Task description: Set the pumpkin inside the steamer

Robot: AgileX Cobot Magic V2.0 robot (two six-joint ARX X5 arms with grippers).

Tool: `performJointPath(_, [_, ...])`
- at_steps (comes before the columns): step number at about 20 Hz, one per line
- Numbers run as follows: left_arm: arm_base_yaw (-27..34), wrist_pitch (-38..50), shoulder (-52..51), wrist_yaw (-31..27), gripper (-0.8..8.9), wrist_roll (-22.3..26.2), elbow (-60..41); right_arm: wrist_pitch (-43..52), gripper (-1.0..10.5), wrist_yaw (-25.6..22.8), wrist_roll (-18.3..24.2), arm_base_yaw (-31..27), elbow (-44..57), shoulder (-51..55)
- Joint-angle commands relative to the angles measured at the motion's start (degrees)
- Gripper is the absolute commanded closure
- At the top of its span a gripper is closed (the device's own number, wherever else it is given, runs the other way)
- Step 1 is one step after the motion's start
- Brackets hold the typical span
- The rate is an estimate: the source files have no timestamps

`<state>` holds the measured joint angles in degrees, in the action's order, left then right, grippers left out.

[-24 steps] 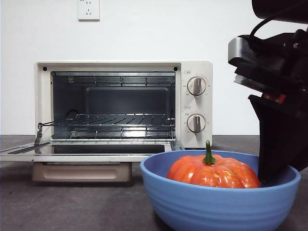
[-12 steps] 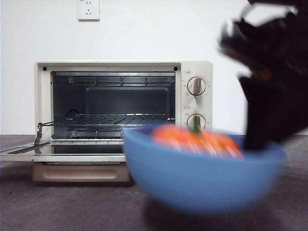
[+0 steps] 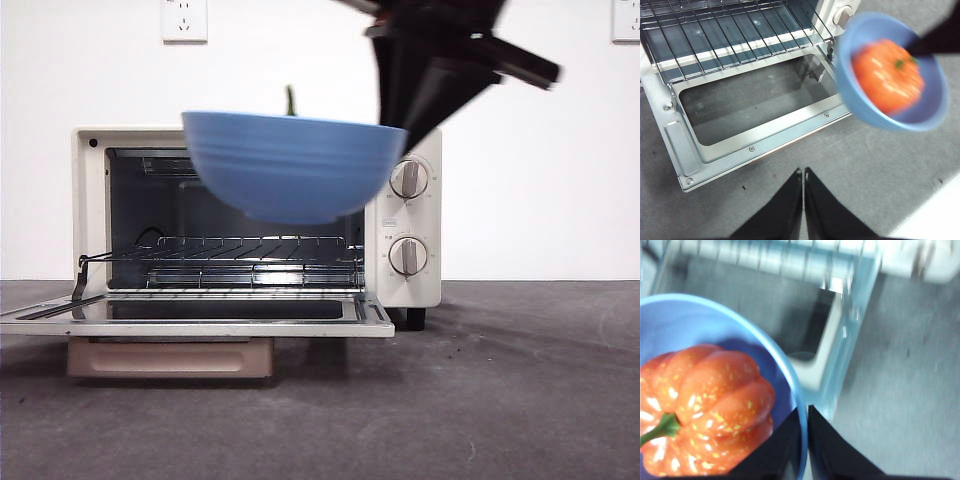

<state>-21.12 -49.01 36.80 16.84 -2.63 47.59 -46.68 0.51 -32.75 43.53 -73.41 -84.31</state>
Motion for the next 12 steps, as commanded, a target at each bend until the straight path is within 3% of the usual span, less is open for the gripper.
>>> performJointPath(1, [-0.2,0.8,0.3,0.3,7.99,-0.4,0.4,-0.8,9.4,-0.6,-3.7,0.6,-6.7,-5.7])
performJointPath(6, [-0.2,0.6,0.3,0.3,7.99,-0.4,0.4,-1.6,9.4,-1.6,-13.0,0.5,-15.8,-14.7])
performJointPath(12, [-0.3,0.1,0.2,0.3,7.99,-0.4,0.4,-0.4,9.4,-6.9,-23.8,0.2,-17.6,-17.9])
